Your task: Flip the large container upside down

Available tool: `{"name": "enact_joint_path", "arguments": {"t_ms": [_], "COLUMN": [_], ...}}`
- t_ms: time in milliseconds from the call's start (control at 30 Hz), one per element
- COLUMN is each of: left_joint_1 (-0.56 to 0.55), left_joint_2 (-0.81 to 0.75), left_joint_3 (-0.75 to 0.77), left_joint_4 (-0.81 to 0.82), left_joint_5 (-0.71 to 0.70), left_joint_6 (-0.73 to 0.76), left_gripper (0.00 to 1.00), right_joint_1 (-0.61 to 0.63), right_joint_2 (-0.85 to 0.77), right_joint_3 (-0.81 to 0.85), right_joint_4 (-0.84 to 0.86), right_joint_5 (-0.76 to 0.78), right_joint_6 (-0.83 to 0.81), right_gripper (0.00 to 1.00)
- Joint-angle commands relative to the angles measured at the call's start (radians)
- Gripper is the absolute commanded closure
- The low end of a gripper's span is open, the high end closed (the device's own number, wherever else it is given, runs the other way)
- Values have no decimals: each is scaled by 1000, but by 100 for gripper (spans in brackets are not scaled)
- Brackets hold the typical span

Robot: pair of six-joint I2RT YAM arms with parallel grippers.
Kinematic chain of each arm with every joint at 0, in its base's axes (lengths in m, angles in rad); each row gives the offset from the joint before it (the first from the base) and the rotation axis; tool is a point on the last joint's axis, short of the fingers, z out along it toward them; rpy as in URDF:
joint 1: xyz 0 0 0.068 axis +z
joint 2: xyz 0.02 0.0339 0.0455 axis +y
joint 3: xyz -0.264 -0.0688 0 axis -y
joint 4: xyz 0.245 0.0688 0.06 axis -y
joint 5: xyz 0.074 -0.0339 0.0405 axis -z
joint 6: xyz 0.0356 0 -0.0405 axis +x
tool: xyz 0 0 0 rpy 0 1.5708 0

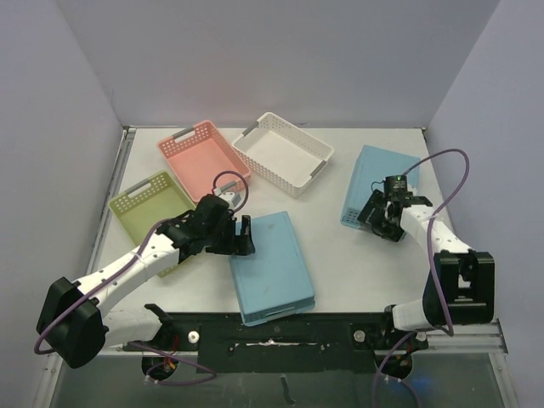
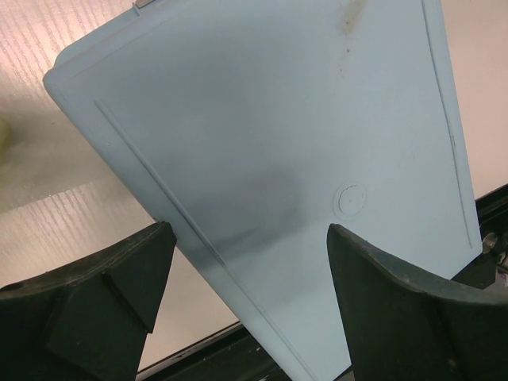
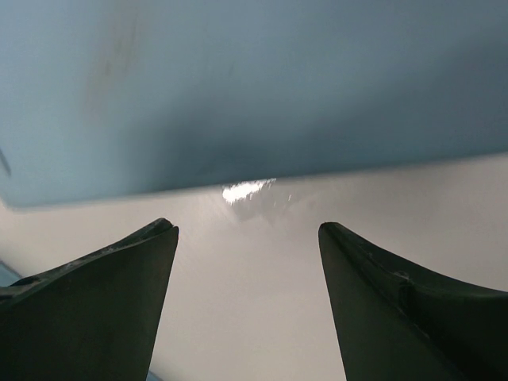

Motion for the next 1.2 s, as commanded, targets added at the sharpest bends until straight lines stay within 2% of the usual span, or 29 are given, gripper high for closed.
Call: {"name": "enact_joint_path", "arguments": {"t_ms": [0, 167, 267, 333, 500, 600, 733, 900, 1067, 1167], "left_joint_1": [-6, -12, -15, -18, -21, -27, -55, -96, -121, -141], "left_joint_2": [0, -10, -12, -14, -9, 8, 35, 60, 147, 207], "left_joint_3": [37, 37, 43, 43, 40, 36, 39, 54, 127, 185], "left_joint_4": [9, 0, 3, 4, 20, 37, 74, 131, 261, 295], "left_joint_5": [23, 45, 60, 69, 87, 123, 151, 150, 172, 165], "left_joint_6": [36, 47, 43, 38, 35, 27, 11, -11, -20, -11], "left_gripper": [21, 21, 21, 21, 21, 21, 21, 22, 21, 21], "right_joint_1": [-130, -265, -279, -265, -227, -216, -168, -217, -290, -351], "right_joint_2": [147, 328, 371, 317, 156, 109, 68, 140, 310, 377], "right_joint_3": [188, 428, 508, 477, 267, 168, 116, 162, 324, 403], "right_joint_4": [131, 134, 87, 94, 158, 184, 191, 177, 100, 106], "right_joint_5": [11, 12, -23, -52, -89, -142, -154, -124, 13, 37], "right_joint_6": [-94, -147, -147, -139, -106, -101, -117, -154, -182, -176], "right_gripper": [27, 27, 27, 27, 26, 26, 26, 26, 27, 27]}}
